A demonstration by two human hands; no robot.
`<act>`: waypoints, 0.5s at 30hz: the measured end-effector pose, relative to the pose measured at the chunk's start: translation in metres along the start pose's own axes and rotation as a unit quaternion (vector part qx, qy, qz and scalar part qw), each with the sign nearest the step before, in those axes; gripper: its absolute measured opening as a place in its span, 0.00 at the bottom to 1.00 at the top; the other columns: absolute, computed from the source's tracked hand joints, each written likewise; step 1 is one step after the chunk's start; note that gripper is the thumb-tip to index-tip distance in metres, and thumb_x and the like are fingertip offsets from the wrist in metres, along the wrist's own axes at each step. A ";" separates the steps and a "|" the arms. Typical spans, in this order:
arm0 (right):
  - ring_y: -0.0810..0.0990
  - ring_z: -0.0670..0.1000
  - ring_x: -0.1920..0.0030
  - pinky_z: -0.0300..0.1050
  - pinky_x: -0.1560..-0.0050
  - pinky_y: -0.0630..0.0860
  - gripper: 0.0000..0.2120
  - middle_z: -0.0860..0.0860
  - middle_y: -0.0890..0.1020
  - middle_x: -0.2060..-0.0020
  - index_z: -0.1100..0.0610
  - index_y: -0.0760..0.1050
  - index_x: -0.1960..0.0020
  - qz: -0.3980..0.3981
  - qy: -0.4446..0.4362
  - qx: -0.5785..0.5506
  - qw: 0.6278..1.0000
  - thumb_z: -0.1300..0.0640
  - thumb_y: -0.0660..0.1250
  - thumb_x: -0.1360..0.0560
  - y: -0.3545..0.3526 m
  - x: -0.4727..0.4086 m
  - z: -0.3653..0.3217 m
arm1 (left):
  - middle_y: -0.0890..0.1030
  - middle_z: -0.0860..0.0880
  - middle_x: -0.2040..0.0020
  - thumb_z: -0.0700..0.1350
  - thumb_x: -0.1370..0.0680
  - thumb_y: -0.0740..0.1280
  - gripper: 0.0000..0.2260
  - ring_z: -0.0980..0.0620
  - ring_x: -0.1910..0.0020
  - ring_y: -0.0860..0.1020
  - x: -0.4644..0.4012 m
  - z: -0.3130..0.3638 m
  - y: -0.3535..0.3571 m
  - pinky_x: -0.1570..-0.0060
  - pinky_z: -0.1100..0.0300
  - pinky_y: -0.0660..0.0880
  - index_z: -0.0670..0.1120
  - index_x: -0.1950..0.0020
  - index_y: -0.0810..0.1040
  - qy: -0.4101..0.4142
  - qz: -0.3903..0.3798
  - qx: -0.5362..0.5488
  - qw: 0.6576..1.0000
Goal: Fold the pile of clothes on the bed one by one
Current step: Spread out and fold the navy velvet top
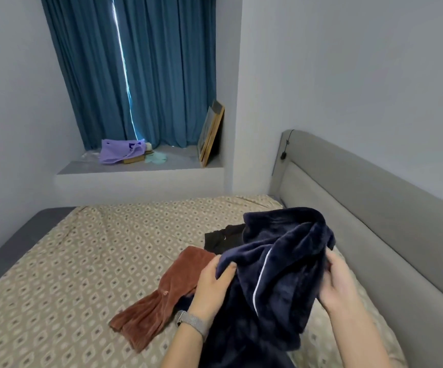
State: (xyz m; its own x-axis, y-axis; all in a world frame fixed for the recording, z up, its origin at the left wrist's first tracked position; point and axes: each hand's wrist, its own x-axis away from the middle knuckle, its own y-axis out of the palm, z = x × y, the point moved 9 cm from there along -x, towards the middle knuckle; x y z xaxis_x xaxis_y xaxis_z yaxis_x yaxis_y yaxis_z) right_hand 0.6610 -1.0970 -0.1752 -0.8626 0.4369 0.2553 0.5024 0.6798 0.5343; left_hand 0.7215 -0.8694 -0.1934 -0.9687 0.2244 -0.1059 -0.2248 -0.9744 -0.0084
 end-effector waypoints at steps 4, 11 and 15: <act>0.78 0.51 0.40 0.55 0.47 0.77 0.36 0.47 0.78 0.41 0.47 0.67 0.30 -0.031 -0.074 0.072 0.994 0.40 0.75 0.34 0.016 0.005 -0.005 | 0.85 0.49 0.49 0.47 0.21 0.64 0.08 0.50 0.47 0.82 -0.016 0.040 -0.028 0.45 0.54 0.77 0.48 0.45 0.81 0.001 0.053 0.104 0.993; 0.79 0.39 0.41 0.44 0.39 0.76 0.35 0.40 0.78 0.40 0.39 0.65 0.33 -0.211 -0.059 0.258 0.941 0.44 0.78 0.34 0.102 0.036 0.061 | 0.85 0.47 0.48 0.46 0.19 0.61 0.11 0.49 0.46 0.82 -0.017 0.078 -0.018 0.45 0.54 0.78 0.44 0.42 0.79 -0.005 -0.001 0.130 0.992; 0.83 0.50 0.45 0.52 0.39 0.77 0.18 0.50 0.85 0.48 0.55 0.77 0.39 -0.158 -0.083 0.208 0.962 0.62 0.73 0.28 0.117 0.019 0.051 | 0.85 0.44 0.51 0.44 0.18 0.59 0.11 0.49 0.50 0.83 -0.017 0.066 -0.030 0.52 0.57 0.79 0.42 0.46 0.80 -0.045 -0.024 0.210 0.976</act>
State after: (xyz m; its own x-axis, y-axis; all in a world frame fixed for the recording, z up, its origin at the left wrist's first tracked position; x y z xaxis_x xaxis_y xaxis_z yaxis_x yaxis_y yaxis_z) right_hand 0.7068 -0.9791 -0.1485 -0.9721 0.2339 -0.0166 0.2268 0.9559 0.1869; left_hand 0.7376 -0.8431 -0.1253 -0.9571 0.2886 -0.0270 -0.2750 -0.8745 0.3995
